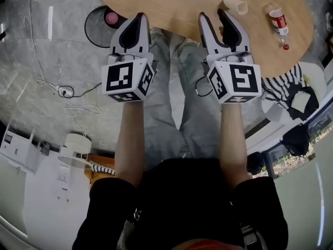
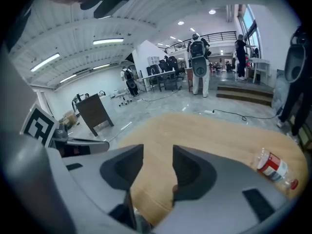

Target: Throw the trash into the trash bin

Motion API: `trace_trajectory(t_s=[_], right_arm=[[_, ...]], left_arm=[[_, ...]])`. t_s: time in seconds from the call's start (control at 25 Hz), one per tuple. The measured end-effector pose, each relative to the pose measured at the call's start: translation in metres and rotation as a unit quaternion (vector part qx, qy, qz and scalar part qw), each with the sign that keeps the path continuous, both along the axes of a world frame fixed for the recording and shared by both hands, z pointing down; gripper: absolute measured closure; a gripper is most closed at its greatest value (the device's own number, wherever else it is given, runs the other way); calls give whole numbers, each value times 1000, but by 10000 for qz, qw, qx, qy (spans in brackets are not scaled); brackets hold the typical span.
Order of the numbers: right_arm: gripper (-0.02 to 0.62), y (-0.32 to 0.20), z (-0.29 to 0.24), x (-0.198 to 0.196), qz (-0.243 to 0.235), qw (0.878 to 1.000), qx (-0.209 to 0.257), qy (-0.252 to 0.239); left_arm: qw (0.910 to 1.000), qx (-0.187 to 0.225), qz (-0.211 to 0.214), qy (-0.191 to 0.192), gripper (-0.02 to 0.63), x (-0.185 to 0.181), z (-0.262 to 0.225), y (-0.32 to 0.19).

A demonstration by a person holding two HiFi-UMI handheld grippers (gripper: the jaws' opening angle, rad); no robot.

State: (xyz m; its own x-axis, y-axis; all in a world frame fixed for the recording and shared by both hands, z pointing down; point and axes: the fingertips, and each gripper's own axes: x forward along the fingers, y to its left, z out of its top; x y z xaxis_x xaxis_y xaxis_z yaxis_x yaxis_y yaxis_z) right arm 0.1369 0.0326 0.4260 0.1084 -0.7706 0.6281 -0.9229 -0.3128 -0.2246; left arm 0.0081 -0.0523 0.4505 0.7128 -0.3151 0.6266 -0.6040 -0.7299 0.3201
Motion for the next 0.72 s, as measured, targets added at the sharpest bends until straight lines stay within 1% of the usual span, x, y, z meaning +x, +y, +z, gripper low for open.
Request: trace_trajectory(t_s=[0.08, 0.24, 0.32, 0.48, 0.72], right_arm=[[392, 14, 4, 17, 107, 9999, -98, 61], [366, 36, 11, 53, 432, 9986, -222, 227], [360, 44, 19, 68, 489, 9977, -353, 313], [357, 54, 42, 89, 320, 9957, -698, 521], [357, 56, 72, 97, -59, 9944, -935, 482]], left_arm=[[9999, -25, 157, 7, 601, 18, 0, 11], [9994, -38, 349, -34, 601, 44, 3, 29], [9993, -56, 372, -72, 601, 53, 6, 37], [9992, -140, 360, -121, 601, 68, 15, 53], [9989, -214, 371, -178, 601, 86, 27, 73]])
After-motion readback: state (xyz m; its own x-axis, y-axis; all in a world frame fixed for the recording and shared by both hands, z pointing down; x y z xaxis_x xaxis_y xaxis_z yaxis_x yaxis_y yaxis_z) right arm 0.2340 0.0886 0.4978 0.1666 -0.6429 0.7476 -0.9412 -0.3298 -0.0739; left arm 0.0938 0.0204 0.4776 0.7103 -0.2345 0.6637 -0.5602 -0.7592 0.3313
